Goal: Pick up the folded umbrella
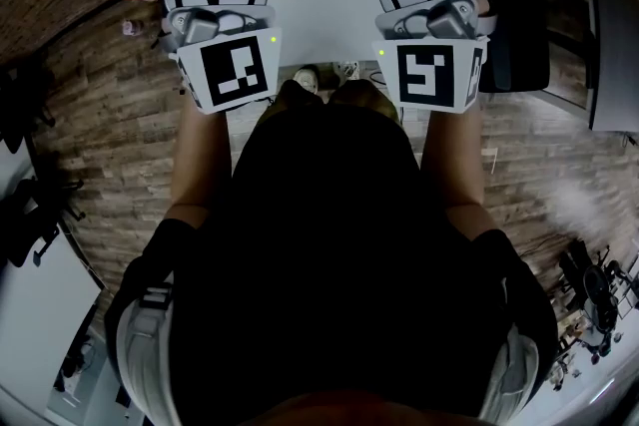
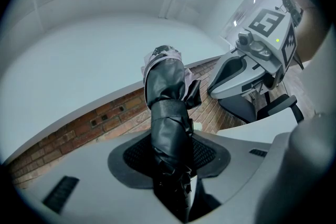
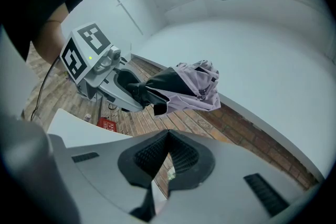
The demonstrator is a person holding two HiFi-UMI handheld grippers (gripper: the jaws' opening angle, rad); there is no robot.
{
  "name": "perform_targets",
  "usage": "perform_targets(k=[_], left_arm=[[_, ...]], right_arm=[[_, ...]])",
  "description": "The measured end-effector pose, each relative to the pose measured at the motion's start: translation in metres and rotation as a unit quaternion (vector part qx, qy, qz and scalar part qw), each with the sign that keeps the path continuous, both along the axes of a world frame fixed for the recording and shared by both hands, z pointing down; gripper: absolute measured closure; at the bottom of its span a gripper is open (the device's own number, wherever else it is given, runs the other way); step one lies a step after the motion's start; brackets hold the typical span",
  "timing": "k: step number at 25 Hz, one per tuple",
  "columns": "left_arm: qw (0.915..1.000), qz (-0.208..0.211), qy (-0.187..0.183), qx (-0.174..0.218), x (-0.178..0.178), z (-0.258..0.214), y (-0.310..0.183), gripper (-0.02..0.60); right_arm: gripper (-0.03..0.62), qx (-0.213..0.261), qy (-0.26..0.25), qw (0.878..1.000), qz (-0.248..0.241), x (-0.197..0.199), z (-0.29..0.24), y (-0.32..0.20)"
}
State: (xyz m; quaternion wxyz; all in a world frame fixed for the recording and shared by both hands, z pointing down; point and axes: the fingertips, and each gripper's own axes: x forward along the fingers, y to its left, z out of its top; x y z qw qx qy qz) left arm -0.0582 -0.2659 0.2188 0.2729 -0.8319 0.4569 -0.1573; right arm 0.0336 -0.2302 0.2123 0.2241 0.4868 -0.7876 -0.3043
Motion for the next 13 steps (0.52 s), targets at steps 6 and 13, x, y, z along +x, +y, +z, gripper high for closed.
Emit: perform_targets(k=[6, 13], left_arm=[[1.0, -0.001, 0.002, 0.0, 0.0034, -0.002, 0.0044, 0.4], [1.0, 0.004, 0.0, -0.004, 0.0045, 0.0018, 0.0039, 0.4]], right_arm=[[0.566, 0.001, 0.009, 1.0, 0.006, 0.0054, -0.0001, 0.0051], [0.566, 0.0, 0.011, 1.0, 0.009, 0.0036, 0.0014, 0.0025]])
